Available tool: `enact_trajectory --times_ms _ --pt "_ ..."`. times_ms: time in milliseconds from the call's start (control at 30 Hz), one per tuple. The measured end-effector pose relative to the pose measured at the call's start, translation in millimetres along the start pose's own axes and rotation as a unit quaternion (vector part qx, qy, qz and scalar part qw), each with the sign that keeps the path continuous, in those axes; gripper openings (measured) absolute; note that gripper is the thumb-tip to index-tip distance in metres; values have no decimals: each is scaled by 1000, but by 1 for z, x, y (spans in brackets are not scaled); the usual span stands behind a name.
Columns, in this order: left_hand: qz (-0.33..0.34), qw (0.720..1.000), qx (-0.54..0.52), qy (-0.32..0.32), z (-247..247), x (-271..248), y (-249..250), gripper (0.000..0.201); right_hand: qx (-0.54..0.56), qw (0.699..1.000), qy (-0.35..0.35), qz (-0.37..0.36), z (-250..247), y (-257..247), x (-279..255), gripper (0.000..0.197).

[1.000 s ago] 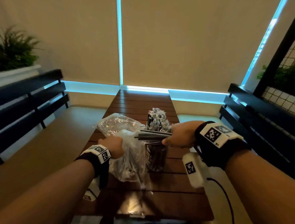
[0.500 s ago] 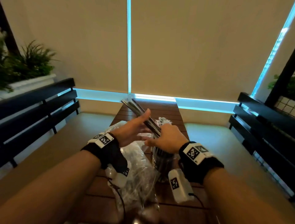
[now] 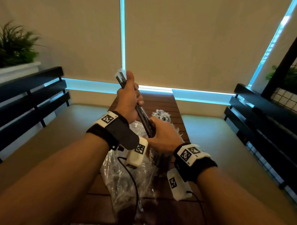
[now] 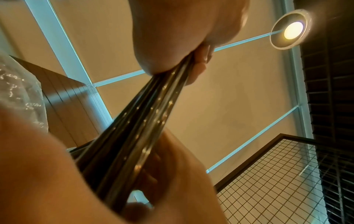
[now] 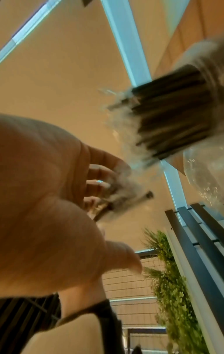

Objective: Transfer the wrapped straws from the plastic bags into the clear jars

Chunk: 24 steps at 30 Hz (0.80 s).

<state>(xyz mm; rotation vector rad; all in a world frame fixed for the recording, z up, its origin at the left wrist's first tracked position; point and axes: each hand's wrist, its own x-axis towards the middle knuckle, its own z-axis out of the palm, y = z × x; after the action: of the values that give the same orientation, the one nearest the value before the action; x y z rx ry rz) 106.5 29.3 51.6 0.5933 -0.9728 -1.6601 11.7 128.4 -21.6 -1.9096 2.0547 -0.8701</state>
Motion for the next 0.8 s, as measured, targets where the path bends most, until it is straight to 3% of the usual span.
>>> enact_trajectory --times_ms 67,133,233,300,433,567,700,800 --pt "20 1000 9 21 -3 11 -2 51 -15 999 37 -7 -14 11 -4 55" --pt "38 998 37 32 -5 21 -4 51 11 992 126 0 -18 29 -8 43" --pt "80 990 108 36 -8 33 -12 49 45 975 212 49 -12 61 -15 36" --pt "109 980 164 42 -10 39 -23 49 58 974 194 106 -1 80 -21 55" --pt "127 970 199 57 -12 44 -52 51 144 964 107 196 34 107 -31 115" --pt "118 978 163 61 -1 40 -69 51 138 961 80 224 62 112 -26 118" --pt "114 985 120 35 17 32 -75 44 125 958 101 237 73 109 -17 121" --pt "122 984 127 9 22 32 -82 47 134 952 132 243 78 108 -15 111"
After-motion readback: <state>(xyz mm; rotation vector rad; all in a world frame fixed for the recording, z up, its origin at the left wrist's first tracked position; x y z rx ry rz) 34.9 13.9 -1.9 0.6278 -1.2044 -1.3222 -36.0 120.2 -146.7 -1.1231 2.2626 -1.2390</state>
